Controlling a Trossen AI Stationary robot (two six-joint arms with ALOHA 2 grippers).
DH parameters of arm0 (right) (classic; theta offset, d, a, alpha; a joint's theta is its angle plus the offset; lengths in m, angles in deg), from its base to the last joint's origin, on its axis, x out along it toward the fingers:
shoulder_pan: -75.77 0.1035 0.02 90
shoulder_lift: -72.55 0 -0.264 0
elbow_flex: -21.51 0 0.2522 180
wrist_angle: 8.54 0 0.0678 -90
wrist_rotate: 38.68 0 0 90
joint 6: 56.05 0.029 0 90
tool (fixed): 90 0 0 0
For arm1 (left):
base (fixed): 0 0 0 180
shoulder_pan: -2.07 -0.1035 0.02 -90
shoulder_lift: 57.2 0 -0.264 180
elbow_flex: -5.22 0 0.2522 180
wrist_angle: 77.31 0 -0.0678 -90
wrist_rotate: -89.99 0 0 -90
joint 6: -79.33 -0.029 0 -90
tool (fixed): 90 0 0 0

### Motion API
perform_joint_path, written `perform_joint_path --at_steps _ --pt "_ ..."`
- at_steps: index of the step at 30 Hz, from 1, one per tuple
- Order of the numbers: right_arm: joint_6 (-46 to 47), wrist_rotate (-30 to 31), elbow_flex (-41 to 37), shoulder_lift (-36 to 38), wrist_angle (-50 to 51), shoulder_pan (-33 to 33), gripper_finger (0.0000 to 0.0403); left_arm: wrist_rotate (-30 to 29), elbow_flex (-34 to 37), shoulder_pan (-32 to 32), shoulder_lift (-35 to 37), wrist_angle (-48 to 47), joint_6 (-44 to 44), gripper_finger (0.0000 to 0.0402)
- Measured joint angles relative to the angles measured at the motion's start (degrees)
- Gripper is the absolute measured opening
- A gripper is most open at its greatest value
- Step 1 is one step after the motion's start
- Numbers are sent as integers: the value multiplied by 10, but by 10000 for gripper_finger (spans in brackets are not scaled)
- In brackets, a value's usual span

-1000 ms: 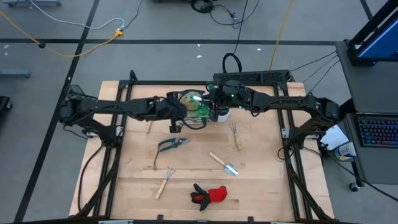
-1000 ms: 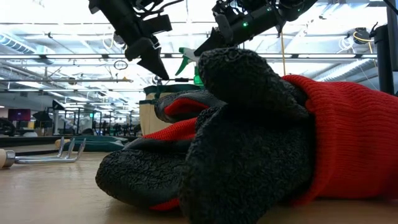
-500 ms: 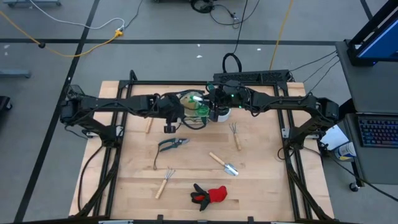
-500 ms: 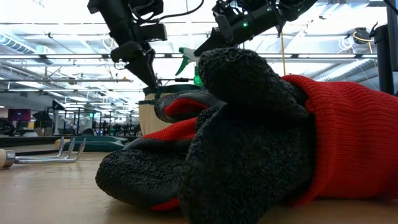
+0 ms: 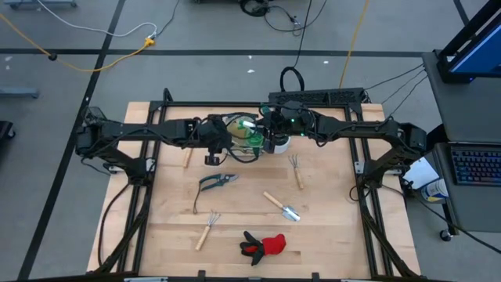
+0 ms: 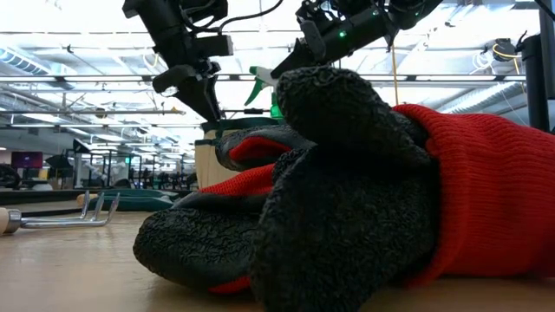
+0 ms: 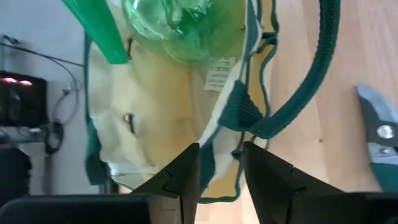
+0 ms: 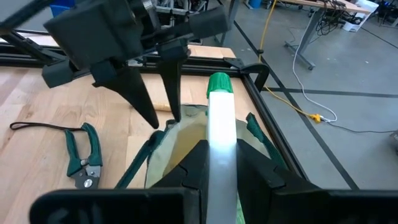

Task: Pick & Place Garden tools in Gardening bag
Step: Put the green spray bottle into the white gardening bag

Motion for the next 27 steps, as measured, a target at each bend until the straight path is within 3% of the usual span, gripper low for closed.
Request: perform_joint_path --at_steps 6,22,27 --pt "0 0 0 0 12 0 47 16 0 5 0 36 -35 127" --pt "6 0 0 0 11 0 47 48 1 -1 -30 -3 -56 125" --pt "33 0 0 0 14 0 47 64 0 11 -27 -17 -42 70"
